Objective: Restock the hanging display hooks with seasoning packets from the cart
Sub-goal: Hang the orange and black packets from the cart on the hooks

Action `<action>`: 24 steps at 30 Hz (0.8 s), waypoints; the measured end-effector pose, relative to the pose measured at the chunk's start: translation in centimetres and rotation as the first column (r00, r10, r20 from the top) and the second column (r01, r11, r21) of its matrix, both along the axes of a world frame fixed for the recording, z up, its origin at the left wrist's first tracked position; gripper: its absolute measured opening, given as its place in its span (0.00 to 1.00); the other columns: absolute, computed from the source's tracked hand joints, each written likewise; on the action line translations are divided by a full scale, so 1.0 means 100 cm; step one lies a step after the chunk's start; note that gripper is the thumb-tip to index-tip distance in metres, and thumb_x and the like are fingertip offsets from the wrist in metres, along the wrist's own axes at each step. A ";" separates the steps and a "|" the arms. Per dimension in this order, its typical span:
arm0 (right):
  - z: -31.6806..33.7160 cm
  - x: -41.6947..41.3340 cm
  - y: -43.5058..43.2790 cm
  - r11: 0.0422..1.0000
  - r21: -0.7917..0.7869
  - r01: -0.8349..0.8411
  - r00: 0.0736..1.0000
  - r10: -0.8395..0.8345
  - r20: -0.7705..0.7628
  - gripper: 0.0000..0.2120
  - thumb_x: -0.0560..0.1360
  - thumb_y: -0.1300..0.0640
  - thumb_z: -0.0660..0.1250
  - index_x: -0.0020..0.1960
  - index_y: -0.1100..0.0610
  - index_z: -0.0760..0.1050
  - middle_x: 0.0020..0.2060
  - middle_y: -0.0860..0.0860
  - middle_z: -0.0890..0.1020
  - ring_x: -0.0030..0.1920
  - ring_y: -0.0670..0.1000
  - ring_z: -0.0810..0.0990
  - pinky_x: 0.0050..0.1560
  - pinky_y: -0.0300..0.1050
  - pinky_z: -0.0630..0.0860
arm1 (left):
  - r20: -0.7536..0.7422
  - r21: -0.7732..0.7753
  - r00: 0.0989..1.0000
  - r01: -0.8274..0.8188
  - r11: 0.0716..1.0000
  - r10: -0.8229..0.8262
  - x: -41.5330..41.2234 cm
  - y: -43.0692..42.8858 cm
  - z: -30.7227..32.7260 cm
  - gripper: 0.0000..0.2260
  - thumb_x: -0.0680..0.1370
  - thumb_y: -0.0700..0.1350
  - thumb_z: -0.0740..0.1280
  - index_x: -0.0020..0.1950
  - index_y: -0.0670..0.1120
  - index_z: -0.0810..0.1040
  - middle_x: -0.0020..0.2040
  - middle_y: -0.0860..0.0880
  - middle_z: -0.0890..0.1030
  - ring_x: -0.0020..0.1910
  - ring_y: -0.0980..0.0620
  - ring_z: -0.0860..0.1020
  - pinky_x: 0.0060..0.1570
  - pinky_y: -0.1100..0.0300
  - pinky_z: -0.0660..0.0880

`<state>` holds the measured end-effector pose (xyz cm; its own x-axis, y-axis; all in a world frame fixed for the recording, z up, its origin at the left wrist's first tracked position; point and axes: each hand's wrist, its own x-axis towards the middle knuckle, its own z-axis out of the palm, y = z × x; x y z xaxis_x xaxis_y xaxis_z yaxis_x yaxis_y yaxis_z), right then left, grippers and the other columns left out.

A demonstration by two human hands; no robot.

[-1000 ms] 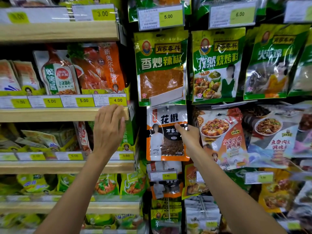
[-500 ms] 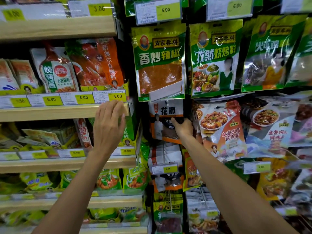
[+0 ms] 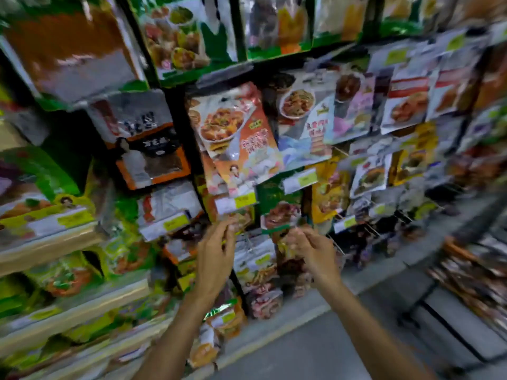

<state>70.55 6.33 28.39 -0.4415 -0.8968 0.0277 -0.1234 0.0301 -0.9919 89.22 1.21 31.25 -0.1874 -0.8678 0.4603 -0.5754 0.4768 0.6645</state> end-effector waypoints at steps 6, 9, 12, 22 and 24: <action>-0.075 -0.123 0.131 0.943 0.166 0.289 0.949 -0.305 0.076 0.12 0.80 0.64 0.61 0.41 0.60 0.80 0.33 0.52 0.82 0.35 0.45 0.82 0.41 0.36 0.77 | -0.227 0.479 0.964 0.234 0.846 -0.138 -0.147 0.072 -0.079 0.10 0.80 0.34 0.59 0.48 0.38 0.80 0.39 0.48 0.82 0.35 0.63 0.78 0.37 0.73 0.71; -0.099 -0.182 0.187 0.897 0.288 0.335 0.930 -0.364 0.051 0.14 0.79 0.61 0.62 0.36 0.57 0.79 0.35 0.54 0.84 0.38 0.54 0.82 0.46 0.49 0.77 | -0.230 0.597 0.955 0.289 0.748 -0.185 -0.218 0.110 -0.116 0.10 0.80 0.34 0.59 0.44 0.40 0.78 0.38 0.44 0.81 0.37 0.58 0.79 0.39 0.65 0.73; -0.110 -0.238 0.230 0.849 0.372 0.376 0.921 -0.388 -0.046 0.12 0.78 0.60 0.65 0.37 0.55 0.78 0.34 0.50 0.84 0.37 0.48 0.82 0.45 0.46 0.77 | -0.203 0.668 0.941 0.335 0.665 -0.271 -0.280 0.137 -0.150 0.13 0.80 0.35 0.61 0.39 0.46 0.77 0.35 0.52 0.80 0.36 0.57 0.78 0.40 0.66 0.73; -0.130 -0.371 0.281 0.681 0.459 0.570 0.798 -0.593 -0.111 0.06 0.78 0.57 0.65 0.46 0.54 0.80 0.37 0.47 0.85 0.38 0.39 0.82 0.40 0.28 0.74 | -0.062 0.686 0.817 0.452 0.571 -0.573 -0.445 0.136 -0.168 0.11 0.81 0.45 0.61 0.44 0.60 0.77 0.40 0.62 0.81 0.42 0.61 0.79 0.42 0.66 0.75; -0.136 -0.393 0.277 0.646 0.461 0.608 0.757 -0.647 -0.090 0.05 0.77 0.59 0.66 0.45 0.53 0.80 0.36 0.46 0.85 0.38 0.39 0.82 0.39 0.28 0.74 | -0.040 0.680 0.782 0.478 0.556 -0.623 -0.479 0.124 -0.170 0.07 0.80 0.45 0.61 0.50 0.55 0.79 0.41 0.61 0.81 0.44 0.64 0.79 0.42 0.73 0.72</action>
<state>31.22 34.01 14.79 -0.8859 -0.3049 -0.3496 0.1636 0.5000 -0.8505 41.32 13.60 14.25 -0.7457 -0.6193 -0.2460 -0.4888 0.2575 0.8335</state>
